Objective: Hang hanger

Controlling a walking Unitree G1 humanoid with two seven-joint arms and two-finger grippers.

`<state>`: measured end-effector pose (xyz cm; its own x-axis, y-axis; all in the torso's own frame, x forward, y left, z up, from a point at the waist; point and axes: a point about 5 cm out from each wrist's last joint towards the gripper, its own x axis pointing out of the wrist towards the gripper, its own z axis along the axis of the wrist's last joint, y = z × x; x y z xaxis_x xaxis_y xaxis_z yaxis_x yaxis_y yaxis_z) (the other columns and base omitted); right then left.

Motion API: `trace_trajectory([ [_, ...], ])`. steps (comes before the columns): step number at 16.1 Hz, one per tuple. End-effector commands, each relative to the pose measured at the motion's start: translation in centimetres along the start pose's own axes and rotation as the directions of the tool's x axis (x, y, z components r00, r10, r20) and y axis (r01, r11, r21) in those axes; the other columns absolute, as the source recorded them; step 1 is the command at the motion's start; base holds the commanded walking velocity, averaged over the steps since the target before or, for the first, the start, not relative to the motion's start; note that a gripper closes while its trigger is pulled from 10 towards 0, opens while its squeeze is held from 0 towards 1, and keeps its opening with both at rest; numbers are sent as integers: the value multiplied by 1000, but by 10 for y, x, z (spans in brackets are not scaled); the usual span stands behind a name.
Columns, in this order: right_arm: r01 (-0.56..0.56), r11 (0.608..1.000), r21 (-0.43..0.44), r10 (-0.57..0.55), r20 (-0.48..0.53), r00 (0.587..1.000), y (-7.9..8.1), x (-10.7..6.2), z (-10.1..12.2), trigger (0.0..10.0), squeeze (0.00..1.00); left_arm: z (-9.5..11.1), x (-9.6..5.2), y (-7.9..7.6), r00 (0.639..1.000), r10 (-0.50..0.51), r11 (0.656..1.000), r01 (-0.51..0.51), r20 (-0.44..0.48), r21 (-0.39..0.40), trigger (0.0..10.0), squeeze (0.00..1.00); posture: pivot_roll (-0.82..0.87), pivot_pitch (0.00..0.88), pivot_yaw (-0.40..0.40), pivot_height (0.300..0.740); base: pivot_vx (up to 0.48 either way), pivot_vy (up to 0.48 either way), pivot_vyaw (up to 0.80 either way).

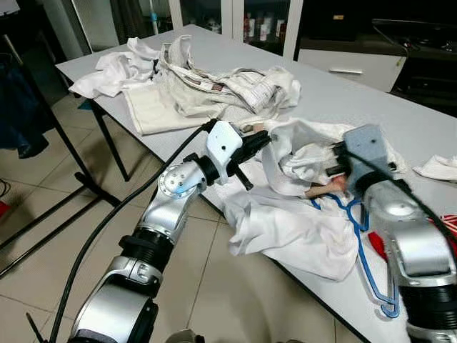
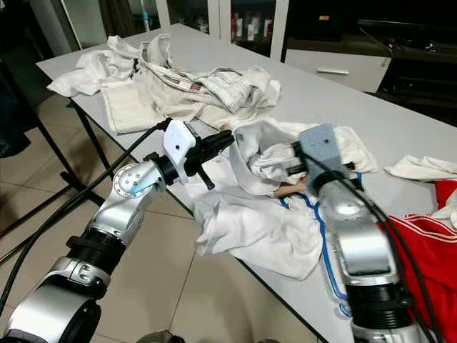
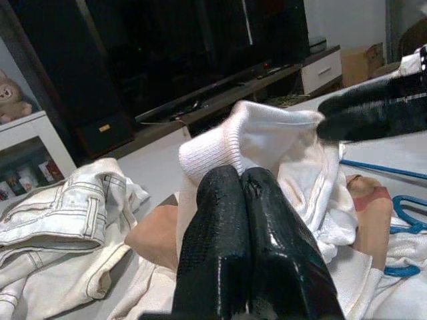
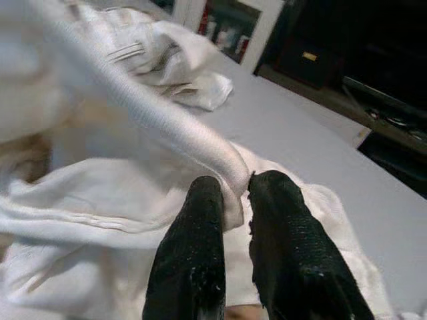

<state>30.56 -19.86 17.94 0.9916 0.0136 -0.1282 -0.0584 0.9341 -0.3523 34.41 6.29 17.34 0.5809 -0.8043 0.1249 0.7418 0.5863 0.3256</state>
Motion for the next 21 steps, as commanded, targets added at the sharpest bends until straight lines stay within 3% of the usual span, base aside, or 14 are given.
trace_trajectory([
  [1,32,999,29,-32,20,999,-11,-2,5,10000,0,0,-1,-2,1000,-17,1000,17,-6,7,0,0,-34,0,46,723,0,0,0],
  [2,44,997,61,-46,19,999,-21,-5,4,10000,1000,0,-1,-2,1000,-17,1000,17,-7,7,0,0,-34,0,47,723,0,0,0],
  [5,-2,987,159,0,15,1000,-26,-11,5,10000,1000,0,-2,-2,1000,-15,1000,15,-11,8,0,0,-33,0,48,723,0,0,0],
  [7,34,986,166,-29,-28,999,-37,-15,-6,10000,71,0,-2,-2,1000,-15,1000,15,-11,9,0,0,-34,0,49,723,0,0,0],
  [8,40,981,191,-31,-50,998,-40,-17,-10,10000,0,0,-2,-2,1000,-17,1000,17,-12,10,0,0,-36,0,52,723,0,0,0],
  [11,-1,966,257,25,-92,995,-36,-22,-18,10000,0,-1,-1,-3,1000,-22,1000,22,-14,10,0,0,-45,0,57,723,0,0,0],
  [12,-18,959,282,59,-135,989,-34,-24,-27,10000,200,0,-1,-3,1000,-26,1000,26,-13,10,0,0,-47,0,58,723,0,0,0],
  [13,-19,945,326,85,-188,979,-33,-28,-39,10000,922,0,0,-4,1000,-29,1000,29,-12,12,0,0,-47,0,58,723,0,0,0],
  [17,-9,920,393,132,-286,949,-30,-34,-61,10000,910,-1,0,-4,999,-32,999,32,-16,24,0,0,-48,0,57,723,0,0,0],
  [19,42,917,397,95,-317,944,-37,-34,-67,10000,1000,-1,1,-5,999,-29,999,30,-15,24,0,0,-49,0,53,723,0,0,0],
  [21,67,915,397,84,-353,932,-39,-35,-74,10000,1000,-1,1,-5,1000,-26,999,27,-14,24,0,0,-48,0,53,723,0,0,0],
])
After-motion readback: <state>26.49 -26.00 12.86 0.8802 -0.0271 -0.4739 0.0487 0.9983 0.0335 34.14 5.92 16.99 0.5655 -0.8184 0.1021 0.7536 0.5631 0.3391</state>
